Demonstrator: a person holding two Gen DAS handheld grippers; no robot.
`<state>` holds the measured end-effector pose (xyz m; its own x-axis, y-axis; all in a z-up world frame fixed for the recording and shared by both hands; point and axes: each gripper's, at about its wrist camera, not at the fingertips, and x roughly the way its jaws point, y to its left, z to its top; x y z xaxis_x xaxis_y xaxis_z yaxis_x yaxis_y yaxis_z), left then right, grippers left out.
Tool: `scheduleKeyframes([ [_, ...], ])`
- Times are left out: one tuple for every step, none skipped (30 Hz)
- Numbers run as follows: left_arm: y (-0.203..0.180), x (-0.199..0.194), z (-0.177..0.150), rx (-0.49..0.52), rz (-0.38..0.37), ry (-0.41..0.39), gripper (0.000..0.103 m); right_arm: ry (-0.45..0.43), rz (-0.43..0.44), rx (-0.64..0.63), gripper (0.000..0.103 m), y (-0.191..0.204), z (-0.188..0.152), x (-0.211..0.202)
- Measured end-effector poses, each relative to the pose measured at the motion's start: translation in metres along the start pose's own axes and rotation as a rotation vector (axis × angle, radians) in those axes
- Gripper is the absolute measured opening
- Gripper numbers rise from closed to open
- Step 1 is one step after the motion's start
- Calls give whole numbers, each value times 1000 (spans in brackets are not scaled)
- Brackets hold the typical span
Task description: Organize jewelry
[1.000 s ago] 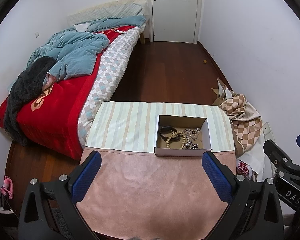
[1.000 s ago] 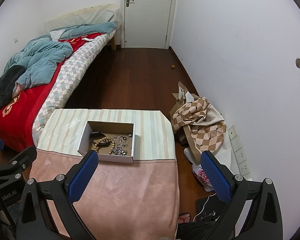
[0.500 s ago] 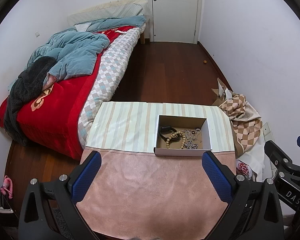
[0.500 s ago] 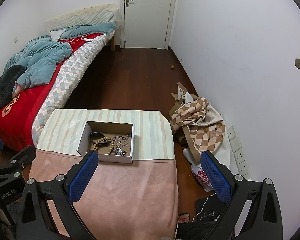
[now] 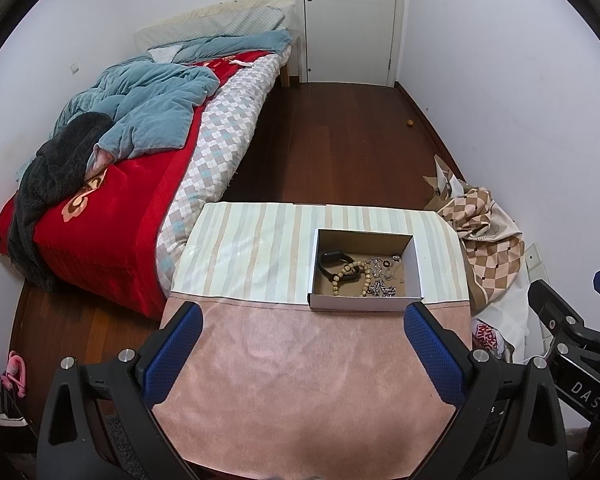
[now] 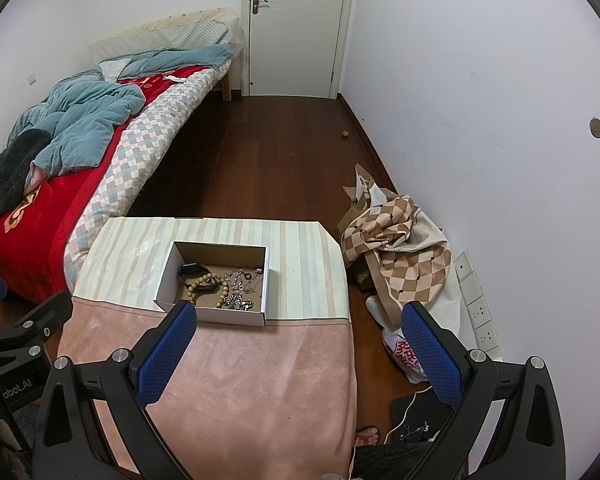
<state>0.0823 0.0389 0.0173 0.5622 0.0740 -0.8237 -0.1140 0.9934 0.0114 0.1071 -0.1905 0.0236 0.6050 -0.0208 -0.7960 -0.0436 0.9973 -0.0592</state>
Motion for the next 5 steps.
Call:
scheduleKeyframes([
  [0, 0, 0, -1, -4, 2, 103, 0, -1, 0, 103, 0, 0, 0],
  [0, -1, 0, -1, -8, 0, 103, 1, 0, -1, 103, 0, 0, 0],
  [0, -2, -1, -1, -7, -7, 103, 1, 1, -1, 103, 0, 0, 0],
  [-1, -3, -1, 3, -5, -11, 103, 0, -1, -3, 103, 0, 0, 0],
  [-2, -3, -1, 5, -5, -9, 103, 0, -1, -4, 103, 0, 0, 0],
])
